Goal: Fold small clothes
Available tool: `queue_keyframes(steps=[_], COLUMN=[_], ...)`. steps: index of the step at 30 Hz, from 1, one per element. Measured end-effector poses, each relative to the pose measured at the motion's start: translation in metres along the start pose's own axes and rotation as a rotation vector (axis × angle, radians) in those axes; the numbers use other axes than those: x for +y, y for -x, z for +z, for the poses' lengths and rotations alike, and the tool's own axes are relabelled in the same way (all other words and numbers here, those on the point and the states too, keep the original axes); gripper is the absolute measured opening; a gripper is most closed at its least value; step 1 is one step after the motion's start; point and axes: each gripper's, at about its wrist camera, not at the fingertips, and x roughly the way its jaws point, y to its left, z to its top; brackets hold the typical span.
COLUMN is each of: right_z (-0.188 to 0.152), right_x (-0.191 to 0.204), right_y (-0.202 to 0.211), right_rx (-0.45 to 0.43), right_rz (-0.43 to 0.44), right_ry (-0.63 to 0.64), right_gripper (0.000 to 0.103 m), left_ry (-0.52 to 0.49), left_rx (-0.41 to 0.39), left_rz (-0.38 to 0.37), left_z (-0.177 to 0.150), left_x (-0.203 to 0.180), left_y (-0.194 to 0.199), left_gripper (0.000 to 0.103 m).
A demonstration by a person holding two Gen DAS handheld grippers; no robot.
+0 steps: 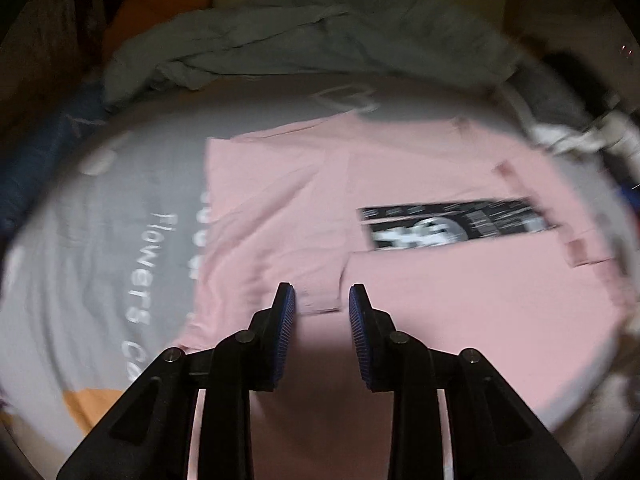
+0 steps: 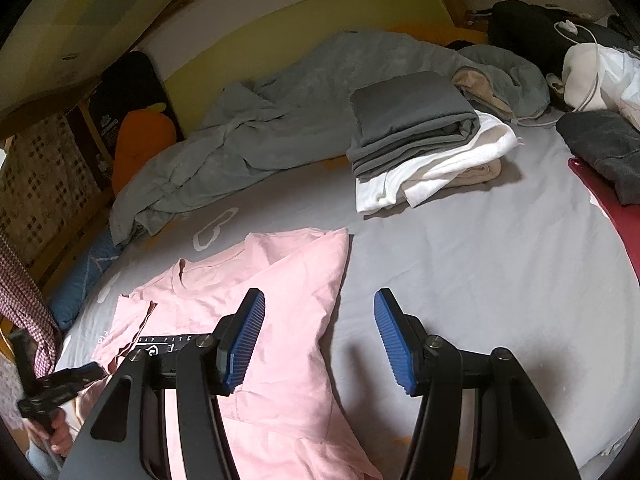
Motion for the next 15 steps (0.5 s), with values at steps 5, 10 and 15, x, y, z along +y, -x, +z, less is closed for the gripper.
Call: queue_keyframes(steps=[5,10,15], right_z=[0.000,0.002,0.003], right_x=[0.002,-0.002,-0.009], right_y=[0.002,0.006,0.009], right_rx=[-0.003,-0.015,-0.017], right_rz=[-0.003,-0.010,-0.010], right_ry=[0.010,0.007,-0.018], right_gripper=[0.058,0.058,0.058], left_ry=[-0.066,-0.055,0.015], left_rx=[-0.026,-0.017,0.044], left_rz=[-0.024,-0.072,-0.175], left_z=[-0.005,-0.007,-0.009], left_x=[-0.014,-0.015,-0.009], left_y=[0.004,0.011,0.005], left_gripper=[0.006,0.000,0.000])
